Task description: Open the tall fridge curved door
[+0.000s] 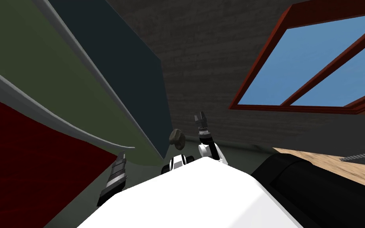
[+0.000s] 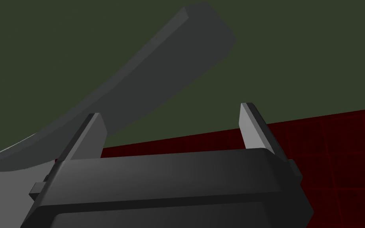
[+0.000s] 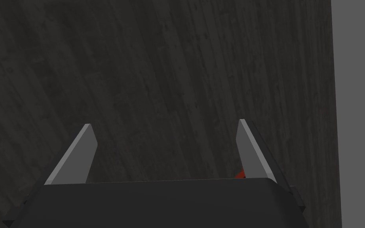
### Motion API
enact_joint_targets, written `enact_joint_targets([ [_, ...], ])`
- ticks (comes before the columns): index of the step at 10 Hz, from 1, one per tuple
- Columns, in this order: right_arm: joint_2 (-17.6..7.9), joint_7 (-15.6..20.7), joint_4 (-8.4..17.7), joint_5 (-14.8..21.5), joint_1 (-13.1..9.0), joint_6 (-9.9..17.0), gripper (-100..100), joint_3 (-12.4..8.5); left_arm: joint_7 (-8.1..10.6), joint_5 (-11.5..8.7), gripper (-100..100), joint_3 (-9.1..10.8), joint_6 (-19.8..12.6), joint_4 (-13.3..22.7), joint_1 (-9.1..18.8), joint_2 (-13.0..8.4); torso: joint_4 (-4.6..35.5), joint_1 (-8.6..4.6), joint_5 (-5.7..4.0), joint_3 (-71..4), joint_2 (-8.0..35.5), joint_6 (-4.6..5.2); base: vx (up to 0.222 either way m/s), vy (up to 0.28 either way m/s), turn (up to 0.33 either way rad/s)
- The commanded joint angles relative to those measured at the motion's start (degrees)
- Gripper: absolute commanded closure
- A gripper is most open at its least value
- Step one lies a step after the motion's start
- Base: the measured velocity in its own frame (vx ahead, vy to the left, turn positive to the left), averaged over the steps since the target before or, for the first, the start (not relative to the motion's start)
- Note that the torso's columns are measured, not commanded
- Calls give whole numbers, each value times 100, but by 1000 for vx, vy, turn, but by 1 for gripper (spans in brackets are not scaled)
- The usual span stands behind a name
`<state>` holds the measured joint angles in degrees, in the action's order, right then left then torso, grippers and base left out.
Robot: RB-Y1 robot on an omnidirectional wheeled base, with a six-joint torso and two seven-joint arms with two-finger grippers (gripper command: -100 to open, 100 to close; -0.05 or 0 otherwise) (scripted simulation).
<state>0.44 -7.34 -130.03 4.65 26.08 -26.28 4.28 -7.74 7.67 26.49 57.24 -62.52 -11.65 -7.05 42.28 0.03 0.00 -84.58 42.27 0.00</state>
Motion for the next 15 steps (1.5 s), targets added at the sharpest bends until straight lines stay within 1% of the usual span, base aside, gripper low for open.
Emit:
enact_joint_targets([
  [1, 0, 0, 0, 0, 0, 0, 0, 0, -65, 83, -100, 127, 150, 397, 70, 76, 0, 11, 4, 0, -1, 0, 65, -87, 34],
  [2, -1, 0, 0, 0, 0, 0, 0, -1, -65, 83, -100, 127, 150, 397, 70, 76, 1, 9, 3, 2, 4, 0, 35, -60, 13],
  [6, -1, 0, 0, 0, 0, 0, 0, -1, -117, 165, -100, 284, 331, 869, 178, 147, 0, -8, -2, 0, -1, 1, 31, -62, 23],
  [7, -1, 0, 0, 0, 0, 0, 0, -1, -117, 155, -100, 251, 290, 761, 148, 152, -1, -11, -2, -3, -6, 0, 22, -38, 9],
  [8, -1, 0, 0, 0, -1, 0, 0, -1, -67, 128, -100, 252, 98, 707, 247, 36, 1, 5, 1, 1, 3, 1, 16, -26, 5],
  [10, -1, 0, 0, 0, -1, 0, 0, -1, -13, 97, -100, 251, -98, 648, 347, -88, 1, 2, 2, 3, 4, 0, 19, -28, 11],
  [11, -1, 0, 0, 0, -1, 0, 0, -1, -34, 109, -100, 249, -11, 669, 291, -41, 3, 2, -2, -2, -5, 7, 3, -15, 9],
  [12, -1, 0, 0, 0, -1, 0, 0, -1, -78, 134, 100, 253, 137, 719, 227, 60, 1, 4, 0, -4, -8, 7, -8, 22, -23],
  [13, -2, 0, 0, 0, -1, 0, 0, -1, -99, 146, 100, 253, 216, 743, 188, 110, 0, 9, 3, 0, -1, 3, -24, 33, -6],
  [14, -2, 0, 0, 0, -1, 0, 0, -2, -90, 138, 100, 254, 151, 749, 211, 85, 7, 1, -3, 4, 8, 5, -11, 17, 0],
  [15, -2, 0, 0, 0, -1, 0, 0, -1, -15, 170, -100, 320, 10, 642, 106, -139, 4, -12, -5, 3, 5, 3, 11, -45, -16],
])
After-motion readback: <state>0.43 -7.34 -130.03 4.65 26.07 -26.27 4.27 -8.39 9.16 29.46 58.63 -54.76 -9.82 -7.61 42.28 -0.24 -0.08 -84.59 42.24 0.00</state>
